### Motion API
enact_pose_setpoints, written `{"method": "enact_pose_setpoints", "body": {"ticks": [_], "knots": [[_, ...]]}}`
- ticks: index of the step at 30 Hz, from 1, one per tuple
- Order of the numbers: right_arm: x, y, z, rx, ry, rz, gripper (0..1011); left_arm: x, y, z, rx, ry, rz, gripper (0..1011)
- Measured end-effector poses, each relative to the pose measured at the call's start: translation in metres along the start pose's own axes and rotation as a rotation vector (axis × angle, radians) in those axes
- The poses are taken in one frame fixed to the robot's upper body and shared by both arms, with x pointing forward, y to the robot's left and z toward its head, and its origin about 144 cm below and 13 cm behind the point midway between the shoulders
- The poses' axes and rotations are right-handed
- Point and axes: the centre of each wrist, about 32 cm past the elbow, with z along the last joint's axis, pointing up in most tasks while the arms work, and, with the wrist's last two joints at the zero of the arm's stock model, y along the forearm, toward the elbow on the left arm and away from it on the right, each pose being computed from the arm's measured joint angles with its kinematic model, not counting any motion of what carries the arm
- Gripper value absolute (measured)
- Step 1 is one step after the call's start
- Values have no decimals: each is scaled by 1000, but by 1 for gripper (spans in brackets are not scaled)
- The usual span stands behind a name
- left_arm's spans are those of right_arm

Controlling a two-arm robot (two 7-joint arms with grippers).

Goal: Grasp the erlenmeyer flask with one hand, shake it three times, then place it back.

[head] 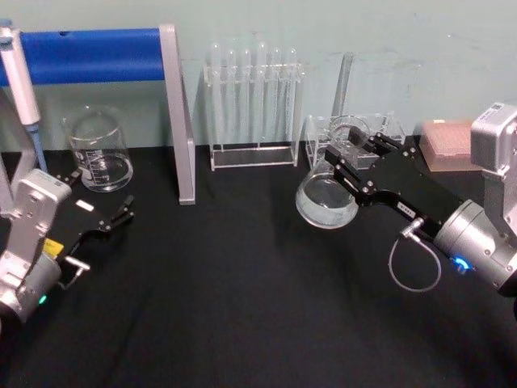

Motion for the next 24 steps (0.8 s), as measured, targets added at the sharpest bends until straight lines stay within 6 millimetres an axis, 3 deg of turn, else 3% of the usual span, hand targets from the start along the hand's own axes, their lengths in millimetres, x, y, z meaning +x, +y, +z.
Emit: {"method": "enact_pose_setpoints", "body": {"ticks": [11, 24], "knots": [[-8, 5, -1, -9, 17, -65, 453, 0, 0, 0, 0, 0, 0, 1001], [-34, 48, -5, -10, 47, 71, 453, 0, 0, 0, 0, 0, 0, 1001]]}}
